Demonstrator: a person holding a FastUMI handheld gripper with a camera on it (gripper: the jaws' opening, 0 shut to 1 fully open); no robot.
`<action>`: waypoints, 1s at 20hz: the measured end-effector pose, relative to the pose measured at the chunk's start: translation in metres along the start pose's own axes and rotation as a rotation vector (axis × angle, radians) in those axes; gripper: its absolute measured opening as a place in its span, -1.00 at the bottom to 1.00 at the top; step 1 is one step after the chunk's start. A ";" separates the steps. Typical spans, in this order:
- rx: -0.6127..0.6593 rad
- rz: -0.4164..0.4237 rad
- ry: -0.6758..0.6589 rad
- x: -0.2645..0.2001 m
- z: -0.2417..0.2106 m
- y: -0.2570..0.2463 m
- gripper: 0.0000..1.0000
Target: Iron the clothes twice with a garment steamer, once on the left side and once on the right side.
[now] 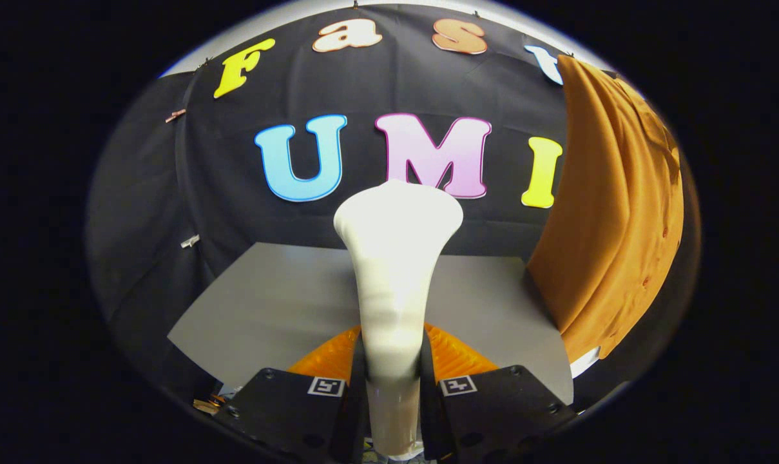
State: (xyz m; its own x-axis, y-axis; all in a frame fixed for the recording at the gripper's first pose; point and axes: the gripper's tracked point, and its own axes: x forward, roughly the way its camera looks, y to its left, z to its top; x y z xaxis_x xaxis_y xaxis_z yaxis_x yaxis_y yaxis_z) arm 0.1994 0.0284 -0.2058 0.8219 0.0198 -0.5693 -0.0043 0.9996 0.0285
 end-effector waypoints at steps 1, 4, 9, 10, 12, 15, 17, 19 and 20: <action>0.002 -0.004 -0.016 -0.009 0.003 0.000 -0.22; 0.013 -0.015 -0.056 -0.035 0.008 0.000 -0.23; 0.064 -0.001 -0.124 -0.083 0.011 0.005 -0.23; 0.066 -0.009 -0.137 -0.092 0.012 0.004 -0.23; 0.067 -0.020 -0.158 -0.109 0.009 0.002 -0.23; 0.073 -0.057 -0.181 -0.130 0.006 -0.006 -0.23; 0.077 -0.078 -0.195 -0.144 0.003 -0.011 -0.23; 0.087 -0.097 -0.208 -0.158 0.001 -0.019 -0.23; 0.095 -0.108 -0.218 -0.164 0.001 -0.024 -0.23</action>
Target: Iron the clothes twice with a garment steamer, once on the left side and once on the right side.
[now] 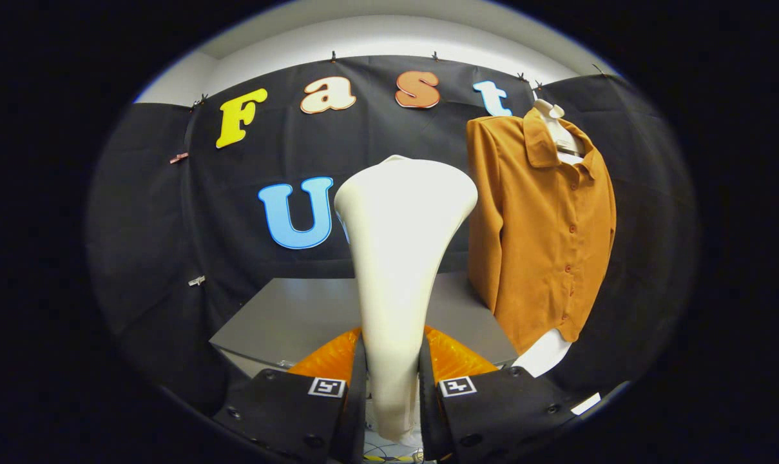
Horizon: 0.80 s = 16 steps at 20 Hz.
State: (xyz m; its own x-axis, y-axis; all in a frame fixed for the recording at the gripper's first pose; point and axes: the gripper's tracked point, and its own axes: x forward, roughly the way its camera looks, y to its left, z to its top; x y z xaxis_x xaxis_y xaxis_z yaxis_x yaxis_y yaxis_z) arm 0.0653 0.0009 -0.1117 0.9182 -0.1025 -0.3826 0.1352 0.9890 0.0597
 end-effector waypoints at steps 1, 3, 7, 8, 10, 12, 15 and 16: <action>0.005 -0.011 -0.010 -0.005 0.002 -0.007 -0.23; 0.015 -0.035 -0.028 -0.012 0.007 -0.022 -0.24; 0.034 -0.051 -0.065 -0.018 0.021 -0.051 -0.24; 0.034 -0.053 -0.077 -0.018 0.026 -0.060 -0.24; 0.022 -0.062 -0.095 -0.016 0.034 -0.081 -0.23; 0.010 -0.061 -0.102 -0.009 0.041 -0.101 -0.24; 0.013 -0.055 -0.117 0.001 0.052 -0.136 -0.24; 0.015 -0.047 -0.117 0.007 0.055 -0.147 -0.24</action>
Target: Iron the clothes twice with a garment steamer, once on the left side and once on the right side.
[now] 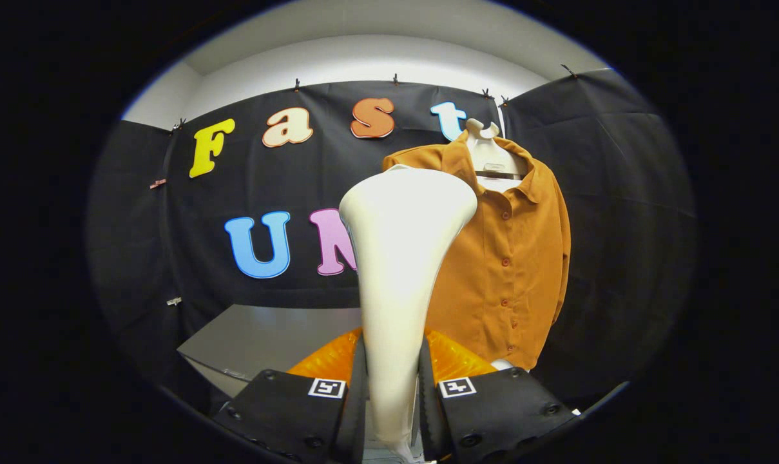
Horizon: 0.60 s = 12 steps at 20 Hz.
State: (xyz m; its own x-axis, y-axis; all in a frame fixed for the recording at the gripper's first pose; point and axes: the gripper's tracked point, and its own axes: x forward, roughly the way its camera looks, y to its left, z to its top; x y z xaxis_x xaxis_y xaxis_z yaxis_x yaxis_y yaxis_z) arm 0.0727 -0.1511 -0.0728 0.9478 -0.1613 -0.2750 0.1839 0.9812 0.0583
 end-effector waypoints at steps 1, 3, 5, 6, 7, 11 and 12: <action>0.001 0.012 0.002 0.006 0.001 -0.008 -0.24; -0.010 0.039 0.012 0.020 0.000 -0.023 -0.24; -0.014 0.055 0.023 0.035 -0.002 -0.040 -0.24; -0.010 0.062 0.025 0.042 -0.001 -0.046 -0.24; -0.004 0.068 0.029 0.049 -0.002 -0.052 -0.24; 0.014 0.078 0.072 0.076 -0.014 -0.074 -0.24; 0.018 0.077 0.083 0.084 -0.017 -0.079 -0.24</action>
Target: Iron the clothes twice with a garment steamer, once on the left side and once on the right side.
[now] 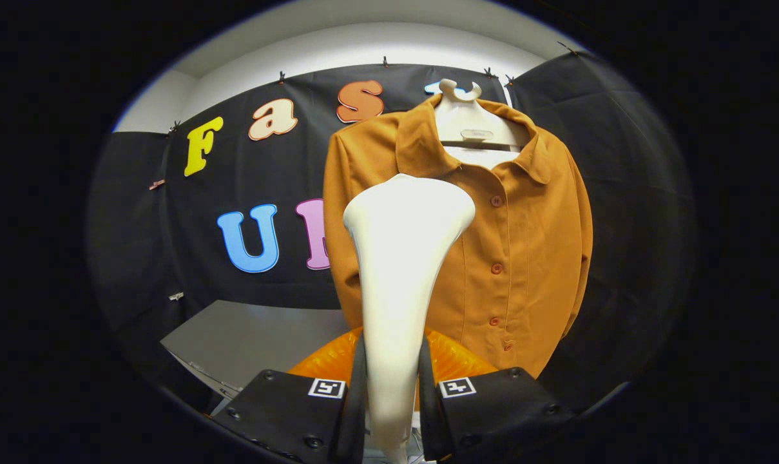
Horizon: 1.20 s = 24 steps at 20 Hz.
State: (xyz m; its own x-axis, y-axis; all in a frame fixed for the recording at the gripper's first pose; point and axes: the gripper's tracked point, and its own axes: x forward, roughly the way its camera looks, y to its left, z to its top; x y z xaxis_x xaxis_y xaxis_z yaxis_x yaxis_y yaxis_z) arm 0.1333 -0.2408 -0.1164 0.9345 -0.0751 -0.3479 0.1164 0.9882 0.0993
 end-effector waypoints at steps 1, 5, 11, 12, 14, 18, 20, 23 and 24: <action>0.004 0.001 0.011 0.007 -0.003 -0.005 -0.24; 0.022 0.027 0.062 0.035 -0.017 -0.016 -0.24; 0.022 0.071 0.139 0.051 -0.046 -0.027 -0.23; 0.024 0.074 0.155 0.054 -0.053 -0.030 -0.23; 0.034 0.076 0.188 0.057 -0.068 -0.035 -0.24; 0.054 0.077 0.262 0.063 -0.101 -0.043 -0.24; 0.057 0.076 0.298 0.064 -0.117 -0.044 -0.23; 0.061 0.068 0.343 0.068 -0.141 -0.048 -0.23; 0.061 0.063 0.358 0.069 -0.149 -0.050 -0.23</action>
State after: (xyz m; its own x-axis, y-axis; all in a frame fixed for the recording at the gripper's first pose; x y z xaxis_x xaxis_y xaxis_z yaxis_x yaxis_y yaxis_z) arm 0.1414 -0.2758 -0.2841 0.7647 0.0481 -0.6426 0.0918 0.9789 0.1825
